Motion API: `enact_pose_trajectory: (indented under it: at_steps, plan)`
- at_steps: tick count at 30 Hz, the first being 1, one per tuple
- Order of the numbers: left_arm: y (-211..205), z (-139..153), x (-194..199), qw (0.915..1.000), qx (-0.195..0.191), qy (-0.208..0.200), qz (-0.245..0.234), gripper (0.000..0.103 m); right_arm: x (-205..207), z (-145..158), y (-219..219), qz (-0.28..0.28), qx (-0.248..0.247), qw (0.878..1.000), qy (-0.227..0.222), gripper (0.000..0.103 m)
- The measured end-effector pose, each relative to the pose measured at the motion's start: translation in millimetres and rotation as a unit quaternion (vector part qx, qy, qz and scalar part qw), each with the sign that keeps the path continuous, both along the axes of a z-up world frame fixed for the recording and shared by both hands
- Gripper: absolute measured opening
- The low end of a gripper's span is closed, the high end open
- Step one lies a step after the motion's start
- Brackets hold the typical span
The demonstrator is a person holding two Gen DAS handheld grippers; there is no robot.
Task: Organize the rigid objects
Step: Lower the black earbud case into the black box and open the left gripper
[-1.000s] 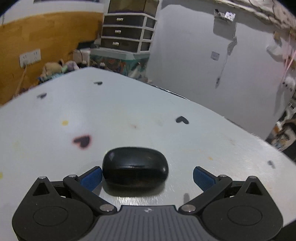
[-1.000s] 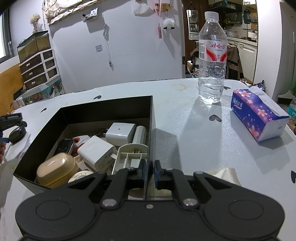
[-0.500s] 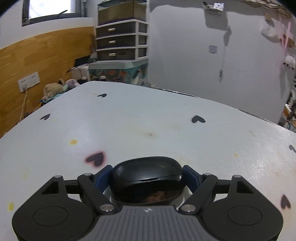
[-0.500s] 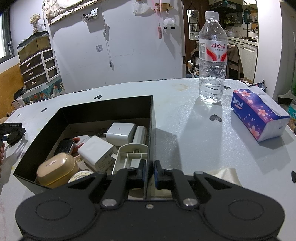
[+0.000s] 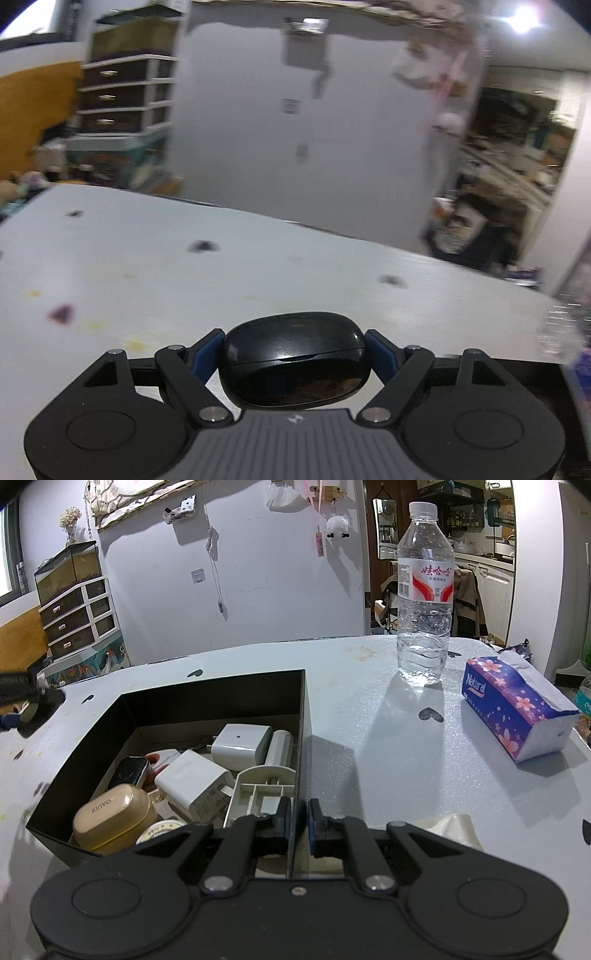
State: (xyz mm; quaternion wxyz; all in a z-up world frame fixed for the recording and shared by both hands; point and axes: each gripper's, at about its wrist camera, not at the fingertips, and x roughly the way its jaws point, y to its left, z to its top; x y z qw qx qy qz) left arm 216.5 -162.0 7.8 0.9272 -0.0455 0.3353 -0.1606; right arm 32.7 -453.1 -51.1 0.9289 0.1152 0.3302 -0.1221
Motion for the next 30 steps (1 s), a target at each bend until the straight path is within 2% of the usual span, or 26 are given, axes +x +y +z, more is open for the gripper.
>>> enact_pose_trajectory:
  at_steps: [4,8,13,16,22,30]
  plan:
    - [-33,17,-29,0.9976,-0.028,-0.008,-0.063,0.081,0,0,0,0.0,0.0,1.0,0.0,0.009]
    - [-62,24,-48,0.9934,-0.037,-0.018,-0.107,0.081,0,0,0,0.0,0.0,1.0,0.0,0.009]
    - [-101,16,-51,0.9894,-0.02,-0.007,-0.144,0.081,0,0,0,0.0,0.0,1.0,0.0,0.009]
    - [-124,5,-51,0.9869,0.01,-0.005,-0.161,0.081,0,0,0,0.0,0.0,1.0,0.0,0.009]
    - [-150,-15,-38,0.9864,0.039,0.013,-0.159,0.081,0,0,-1,0.001,0.001,1.0,0.0,0.009]
    - [-159,-26,-32,0.9849,0.062,0.014,-0.161,0.081,0,0,0,0.001,0.0,1.0,0.0,0.009]
